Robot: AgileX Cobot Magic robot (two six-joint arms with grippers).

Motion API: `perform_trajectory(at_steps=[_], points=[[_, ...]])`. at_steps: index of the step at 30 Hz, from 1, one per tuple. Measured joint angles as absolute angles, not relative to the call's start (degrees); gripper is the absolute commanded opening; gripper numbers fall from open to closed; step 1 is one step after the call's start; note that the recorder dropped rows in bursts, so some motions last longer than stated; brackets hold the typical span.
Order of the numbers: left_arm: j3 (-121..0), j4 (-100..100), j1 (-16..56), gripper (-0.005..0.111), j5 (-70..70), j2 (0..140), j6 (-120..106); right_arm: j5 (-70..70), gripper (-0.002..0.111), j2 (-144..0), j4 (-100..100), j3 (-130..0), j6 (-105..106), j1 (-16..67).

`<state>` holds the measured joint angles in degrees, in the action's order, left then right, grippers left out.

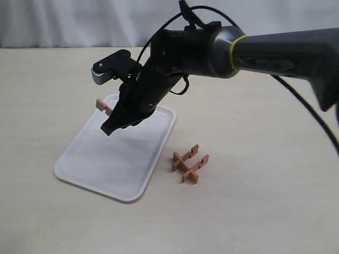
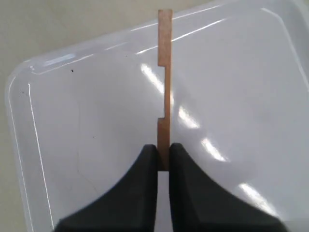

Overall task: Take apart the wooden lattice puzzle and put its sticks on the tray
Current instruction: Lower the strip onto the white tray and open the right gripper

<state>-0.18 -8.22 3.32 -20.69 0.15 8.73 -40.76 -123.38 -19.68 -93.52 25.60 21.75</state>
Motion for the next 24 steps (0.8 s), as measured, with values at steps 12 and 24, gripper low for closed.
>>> perform_trajectory(at_steps=[12,24], points=[[-0.18,-8.22,3.32,0.0,-20.69,0.15,8.73,-50.21,0.006,-132.64,-27.27,-103.51,22.56,14.46],[-0.18,-8.22,3.32,0.0,-20.69,0.15,8.73,-49.18,0.05,-132.11,-26.67,-103.51,20.53,13.57]])
